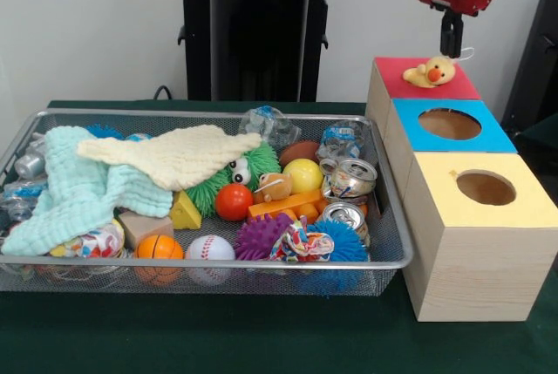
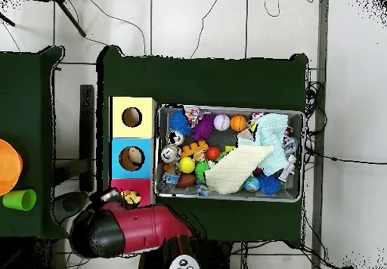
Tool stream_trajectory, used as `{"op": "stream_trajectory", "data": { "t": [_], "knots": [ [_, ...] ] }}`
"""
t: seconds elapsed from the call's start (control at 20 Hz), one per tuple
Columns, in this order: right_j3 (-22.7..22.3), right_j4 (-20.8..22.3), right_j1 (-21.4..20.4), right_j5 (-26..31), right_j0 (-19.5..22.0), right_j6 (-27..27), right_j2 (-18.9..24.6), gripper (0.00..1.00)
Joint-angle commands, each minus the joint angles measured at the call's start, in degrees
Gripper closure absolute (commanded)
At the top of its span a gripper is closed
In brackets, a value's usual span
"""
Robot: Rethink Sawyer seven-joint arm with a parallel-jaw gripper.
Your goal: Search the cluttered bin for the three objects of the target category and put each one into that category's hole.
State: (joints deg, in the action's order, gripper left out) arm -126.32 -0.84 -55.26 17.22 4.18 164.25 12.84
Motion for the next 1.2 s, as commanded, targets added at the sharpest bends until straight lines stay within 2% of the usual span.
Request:
{"op": "stream_trajectory", "data": {
  "t": [0.05, 0.3, 0.4, 0.55, 0.85, 1.2],
  "knots": [
    [0.00, -0.08, -0.04, 2.57, 0.85, -0.80, 3.68, 1.00],
    [0.64, 0.56, 0.45, 2.41, 0.59, -0.90, 2.88, 1.00],
    [0.46, 1.17, 1.12, 0.74, -0.80, 0.07, 1.90, 1.00],
    [-1.28, 2.06, 2.13, -3.41, -0.73, 0.56, 2.17, 1.00],
    [-1.71, 3.84, 3.85, -7.04, -2.58, 1.24, -0.07, 1.00],
    [0.29, 6.01, 6.11, -7.62, -2.95, 0.22, -2.79, 1.00]
  ]
}}
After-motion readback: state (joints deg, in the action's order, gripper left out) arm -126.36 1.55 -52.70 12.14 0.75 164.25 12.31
